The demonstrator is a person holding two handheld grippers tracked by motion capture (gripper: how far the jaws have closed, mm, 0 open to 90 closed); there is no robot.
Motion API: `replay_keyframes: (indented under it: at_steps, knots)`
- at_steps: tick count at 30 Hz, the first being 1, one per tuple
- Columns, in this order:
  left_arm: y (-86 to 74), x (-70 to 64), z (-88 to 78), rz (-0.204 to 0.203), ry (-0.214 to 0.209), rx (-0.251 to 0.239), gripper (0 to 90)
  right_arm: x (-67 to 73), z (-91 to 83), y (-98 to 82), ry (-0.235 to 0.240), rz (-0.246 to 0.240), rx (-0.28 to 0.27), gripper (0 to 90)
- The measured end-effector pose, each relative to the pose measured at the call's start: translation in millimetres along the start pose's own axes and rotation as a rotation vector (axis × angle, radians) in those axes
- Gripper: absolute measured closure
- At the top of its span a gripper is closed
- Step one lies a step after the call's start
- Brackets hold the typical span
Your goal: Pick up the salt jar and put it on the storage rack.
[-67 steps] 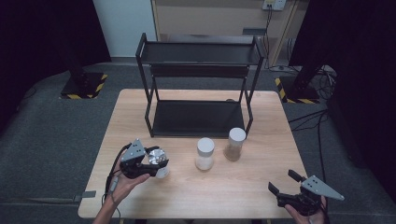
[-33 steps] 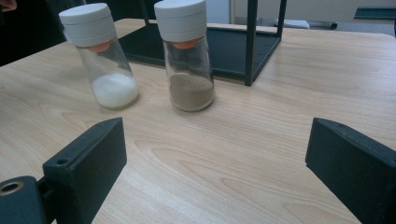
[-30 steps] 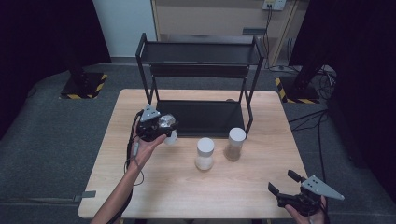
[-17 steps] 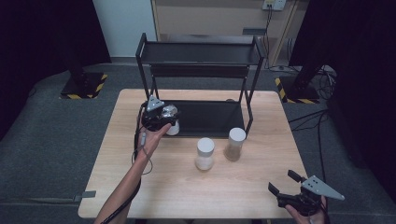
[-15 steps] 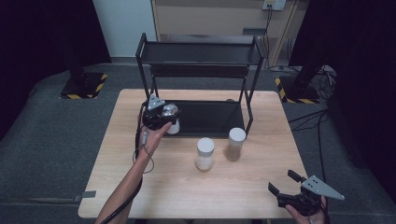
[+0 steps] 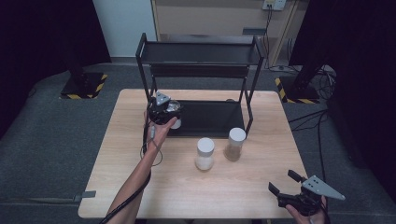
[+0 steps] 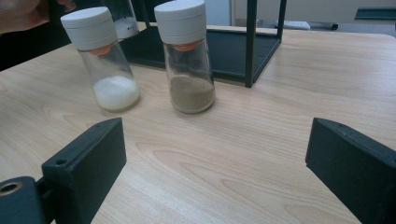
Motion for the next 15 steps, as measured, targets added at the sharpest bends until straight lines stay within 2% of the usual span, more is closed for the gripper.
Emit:
replay_keyframes:
  at_steps: [7,8,12,15]
  knots:
    - [-2.9,3.6,9.8,-0.021,0.023,0.014,34.0,-0.3,0.3,0.0,0.001,0.001,0.0,5.3]
    - [-4.0,3.3,11.6,-0.035,0.024,0.01,34.1,-0.4,0.3,-0.1,0.001,0.002,0.0,5.3]
    - [-3.2,3.1,16.2,-0.016,0.025,0.021,34.0,-0.6,0.3,-0.1,0.002,0.003,0.0,5.3]
    - [-3.4,1.7,20.2,-0.017,0.036,0.032,34.0,-0.4,0.3,0.0,0.001,0.001,0.002,5.3]
Point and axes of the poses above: each handheld gripper's, and its own axes: z roughly forward along the jaws, y roughly out of its top, x roughly to its left, the point moved 1 cm from there along z, roughly forward along the jaws, and after that the axes turned 8 degrees about x, right-handed, at the moved point
